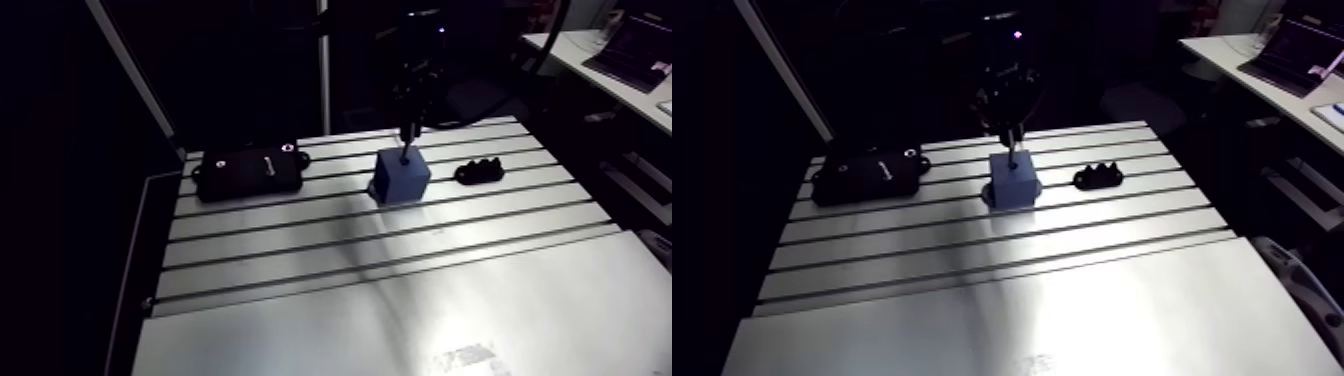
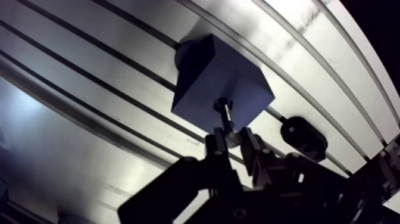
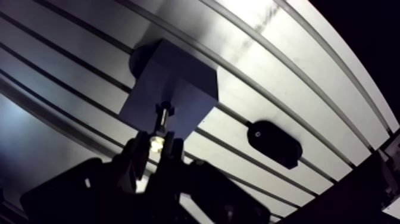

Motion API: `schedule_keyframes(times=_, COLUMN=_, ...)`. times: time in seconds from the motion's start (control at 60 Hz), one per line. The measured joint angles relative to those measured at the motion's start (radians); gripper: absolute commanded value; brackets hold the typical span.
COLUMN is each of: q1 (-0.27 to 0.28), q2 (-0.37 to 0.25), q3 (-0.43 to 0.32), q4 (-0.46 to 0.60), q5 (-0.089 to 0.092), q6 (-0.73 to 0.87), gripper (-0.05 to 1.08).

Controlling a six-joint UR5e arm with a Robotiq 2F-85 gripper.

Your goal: Pick up the M10 bolt and insert it into the hex recess until seated.

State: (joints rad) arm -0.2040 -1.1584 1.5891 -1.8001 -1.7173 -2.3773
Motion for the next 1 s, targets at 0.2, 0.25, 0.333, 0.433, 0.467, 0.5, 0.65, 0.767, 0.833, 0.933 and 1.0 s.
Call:
schedule_keyframes(times=0.2, q1=0.000, q2=0.005, q3=0.000, q4=0.000, q5=0.000, q6=0.000, gripper=0.75)
schedule_keyframes(times=0.25, q1=0.000, q2=0.006, q3=0.000, q4=0.000, q5=0.000, q6=0.000, gripper=0.75)
schedule_keyframes(times=0.333, q1=0.000, q2=0.007, q3=0.000, q4=0.000, q5=0.000, q6=0.000, gripper=0.75)
schedule_keyframes(times=0.433, q1=0.000, q2=0.008, q3=0.001, q4=0.000, q5=0.000, q6=0.000, gripper=0.75)
schedule_keyframes(times=0.467, q1=0.000, q2=0.008, q3=0.001, q4=0.000, q5=0.000, q6=0.000, gripper=0.75)
schedule_keyframes(times=0.5, q1=0.000, q2=0.008, q3=0.001, q4=0.000, q5=0.000, q6=0.000, gripper=0.75)
schedule_keyframes(times=0.65, q1=0.000, q2=0.009, q3=0.003, q4=-0.001, q5=0.000, q6=0.000, gripper=0.75)
schedule_keyframes(times=0.767, q1=0.000, q2=0.011, q3=0.003, q4=-0.001, q5=0.000, q6=0.000, gripper=0.75)
schedule_keyframes(times=0.833, q1=0.000, q2=0.013, q3=0.002, q4=-0.001, q5=0.000, q6=0.000, gripper=0.75)
schedule_keyframes(times=0.933, q1=0.000, q2=0.016, q3=0.002, q4=-0.001, q5=0.000, q6=0.000, gripper=0.75)
schedule_keyframes(times=1.0, q1=0.000, q2=0.017, q3=0.001, q4=-0.002, q5=0.000, q6=0.000, gripper=0.75)
